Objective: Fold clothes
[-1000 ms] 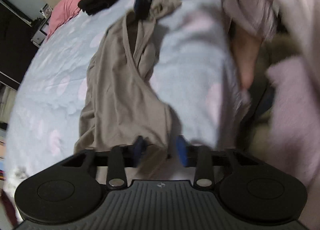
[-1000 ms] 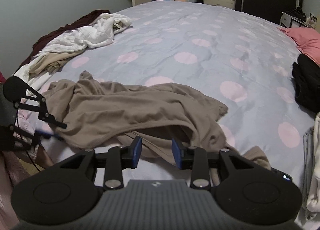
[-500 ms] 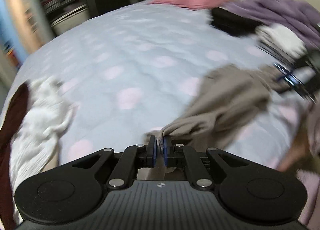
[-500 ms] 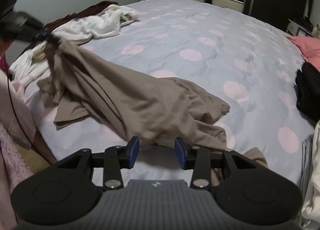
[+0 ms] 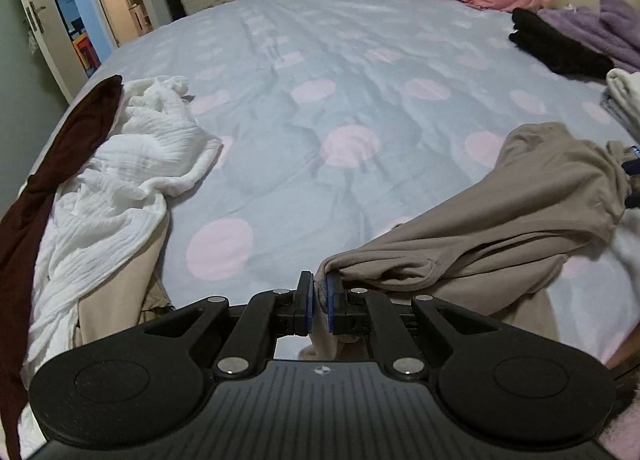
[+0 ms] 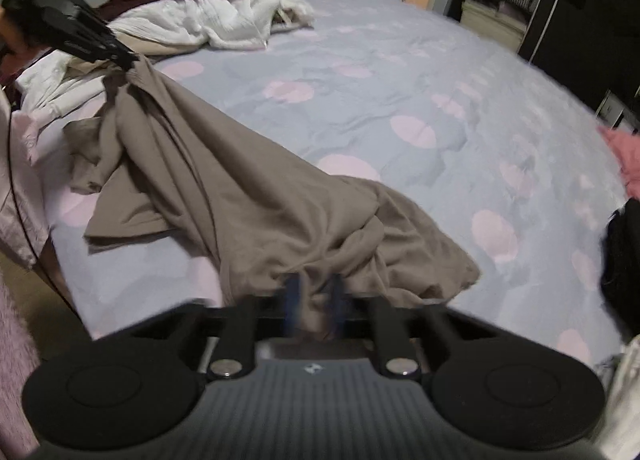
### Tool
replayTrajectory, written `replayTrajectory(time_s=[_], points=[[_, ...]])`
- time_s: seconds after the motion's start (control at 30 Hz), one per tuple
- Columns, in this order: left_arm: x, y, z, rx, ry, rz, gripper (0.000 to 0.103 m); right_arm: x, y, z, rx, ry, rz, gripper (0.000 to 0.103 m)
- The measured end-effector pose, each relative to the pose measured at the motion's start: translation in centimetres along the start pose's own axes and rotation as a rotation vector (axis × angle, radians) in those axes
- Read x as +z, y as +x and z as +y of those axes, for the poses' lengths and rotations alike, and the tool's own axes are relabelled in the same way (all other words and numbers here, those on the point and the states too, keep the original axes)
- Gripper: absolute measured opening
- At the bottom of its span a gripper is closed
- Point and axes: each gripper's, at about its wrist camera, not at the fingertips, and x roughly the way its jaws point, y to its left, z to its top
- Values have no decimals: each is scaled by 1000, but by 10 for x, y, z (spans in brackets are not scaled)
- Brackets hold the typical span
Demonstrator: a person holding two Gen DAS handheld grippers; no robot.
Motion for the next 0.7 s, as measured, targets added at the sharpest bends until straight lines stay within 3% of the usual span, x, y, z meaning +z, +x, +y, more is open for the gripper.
replayTrajectory(time_s=[0.1,0.3,0.4,0.57,0.7], points=[[3,3,1,13,-12,2,4,12,8,-16,2,78,-11,6],[7,10,15,44,-74,12,4,31,6,-68,-45,348,-94,7],[9,16,18,45,-91,20,4,32,9,-78,-29,384,-101,17],[10,22,16,44,-93,27,4,33,-8,-71,-52,282,-128,23],[9,23,17,39,-101,35,4,35,-21,-54,-49,69,-128,23]])
